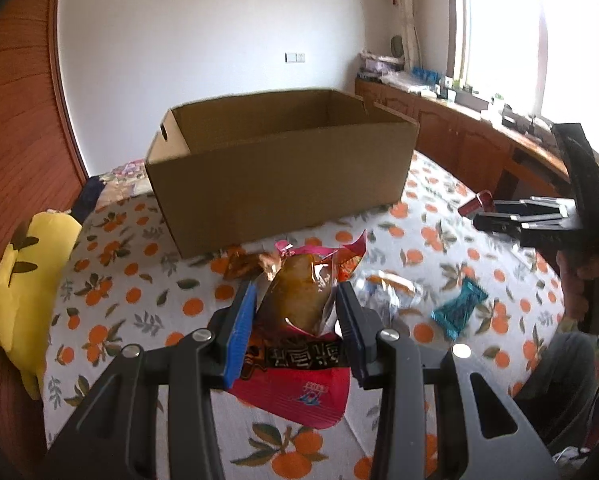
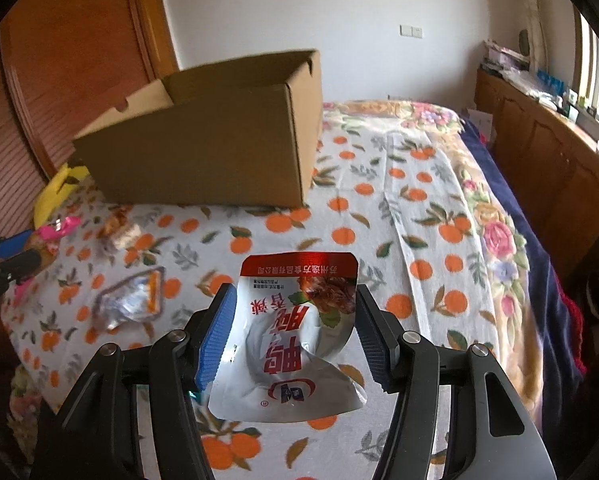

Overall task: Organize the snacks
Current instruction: 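Lift both snacks and carry them over the cardboard box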

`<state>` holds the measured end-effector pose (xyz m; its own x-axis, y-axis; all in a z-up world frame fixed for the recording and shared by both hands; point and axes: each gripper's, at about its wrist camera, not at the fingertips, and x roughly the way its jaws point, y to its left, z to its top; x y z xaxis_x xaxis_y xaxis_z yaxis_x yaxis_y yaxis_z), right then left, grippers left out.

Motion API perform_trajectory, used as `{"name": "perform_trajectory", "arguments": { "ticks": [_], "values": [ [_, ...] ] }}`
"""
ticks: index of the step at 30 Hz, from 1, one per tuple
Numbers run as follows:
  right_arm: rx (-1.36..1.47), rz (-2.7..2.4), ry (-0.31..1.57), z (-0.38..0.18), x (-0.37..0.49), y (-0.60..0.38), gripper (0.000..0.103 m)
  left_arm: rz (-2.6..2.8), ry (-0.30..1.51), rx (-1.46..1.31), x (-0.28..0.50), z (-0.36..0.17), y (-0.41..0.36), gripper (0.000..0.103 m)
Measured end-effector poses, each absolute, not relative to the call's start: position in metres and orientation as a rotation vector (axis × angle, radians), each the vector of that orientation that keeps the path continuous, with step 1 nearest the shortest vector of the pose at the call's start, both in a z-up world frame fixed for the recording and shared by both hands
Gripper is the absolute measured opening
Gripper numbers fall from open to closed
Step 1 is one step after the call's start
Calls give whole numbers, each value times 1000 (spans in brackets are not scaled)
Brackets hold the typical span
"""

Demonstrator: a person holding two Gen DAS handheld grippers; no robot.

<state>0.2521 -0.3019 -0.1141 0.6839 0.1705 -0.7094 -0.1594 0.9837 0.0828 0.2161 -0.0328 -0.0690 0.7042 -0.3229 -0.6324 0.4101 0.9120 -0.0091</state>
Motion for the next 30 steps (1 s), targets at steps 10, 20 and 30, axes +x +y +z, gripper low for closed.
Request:
{"name": "perform_trajectory", "arguments": {
  "ticks": [10, 20, 30],
  "values": [
    [-8, 264, 717, -78, 255, -276, 61, -406, 587, 100, 240, -38, -33, 40],
    [-20, 325, 652, -50, 277, -257, 61, -421, 529, 74, 280, -21, -33, 40],
    [-28, 385, 577, -28, 344, -240, 61, -430, 468, 24, 343, -8, -26, 40]
  ]
}}
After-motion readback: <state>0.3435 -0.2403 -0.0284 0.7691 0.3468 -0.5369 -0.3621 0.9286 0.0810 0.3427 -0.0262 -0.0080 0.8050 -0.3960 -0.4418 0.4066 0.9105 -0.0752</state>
